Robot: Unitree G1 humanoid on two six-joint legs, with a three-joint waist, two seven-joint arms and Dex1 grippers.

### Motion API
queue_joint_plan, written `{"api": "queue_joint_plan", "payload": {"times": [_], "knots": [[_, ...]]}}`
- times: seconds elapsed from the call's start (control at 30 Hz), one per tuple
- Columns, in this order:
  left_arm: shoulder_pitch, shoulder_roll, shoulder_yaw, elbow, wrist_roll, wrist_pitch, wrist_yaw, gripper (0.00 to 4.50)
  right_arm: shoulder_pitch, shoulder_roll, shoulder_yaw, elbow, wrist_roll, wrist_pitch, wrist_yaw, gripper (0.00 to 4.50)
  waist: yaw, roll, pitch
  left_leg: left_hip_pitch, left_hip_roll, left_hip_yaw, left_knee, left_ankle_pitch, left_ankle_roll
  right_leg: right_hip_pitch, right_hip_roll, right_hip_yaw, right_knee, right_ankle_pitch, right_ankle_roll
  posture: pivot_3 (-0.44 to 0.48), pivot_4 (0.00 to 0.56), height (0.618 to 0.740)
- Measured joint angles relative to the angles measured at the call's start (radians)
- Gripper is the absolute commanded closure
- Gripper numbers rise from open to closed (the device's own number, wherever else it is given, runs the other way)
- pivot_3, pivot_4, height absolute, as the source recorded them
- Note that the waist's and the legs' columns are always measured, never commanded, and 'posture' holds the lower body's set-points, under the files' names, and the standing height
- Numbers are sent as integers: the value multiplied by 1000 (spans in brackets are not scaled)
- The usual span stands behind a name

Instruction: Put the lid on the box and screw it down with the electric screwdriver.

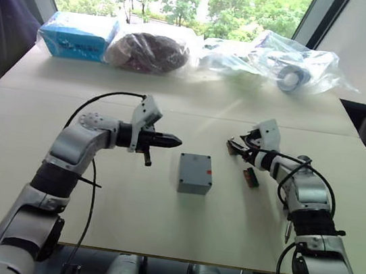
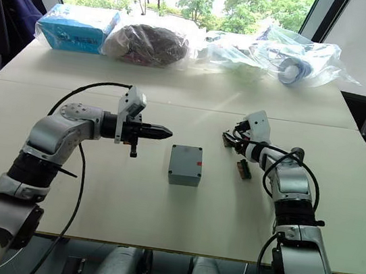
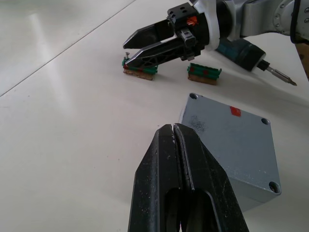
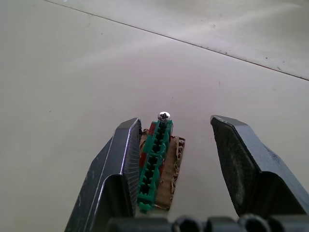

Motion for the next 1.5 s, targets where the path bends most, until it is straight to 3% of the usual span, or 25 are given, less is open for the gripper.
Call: {"api": "queue_joint_plan", "payload": {"times": [0.2,0.3,0.4,0.47,1.2,1.33,1.5], "knots": [[3,2,-7,0,0,-3,1,4500,-10,17,-2,7,-1,-6,3,2114,-9,0,0,0,0,0,0,0,0,0,0,0,0,0,0,0,150,740],[3,2,-7,0,1,-5,2,4500,-11,17,-4,8,-2,-9,4,2848,-12,0,0,0,0,0,0,0,0,0,0,0,0,0,0,0,150,740],[4,2,-9,0,2,-16,2,4500,-10,18,-4,8,-4,-15,2,4080,-13,0,0,0,0,0,0,0,0,0,0,0,0,0,0,0,150,740],[6,2,-10,0,3,-19,2,4500,-11,19,-4,8,-8,-19,1,4468,-13,0,0,0,0,0,0,0,0,0,0,0,0,0,0,0,150,740],[12,5,-18,3,5,-23,5,4500,8,-6,-7,-80,-7,-98,92,4468,-12,0,0,0,1,0,0,0,0,0,0,0,0,0,0,0,150,740],[12,9,-18,3,7,-22,3,4500,27,-24,-29,-190,16,-72,108,4468,-11,0,0,0,1,0,0,0,0,0,0,0,0,0,0,0,150,740],[26,91,-16,-70,-9,12,-42,4500,180,-63,-50,-507,112,63,133,4468,-11,0,0,0,2,-1,-1,-2,3,0,0,0,0,0,0,0,150,740]]}}
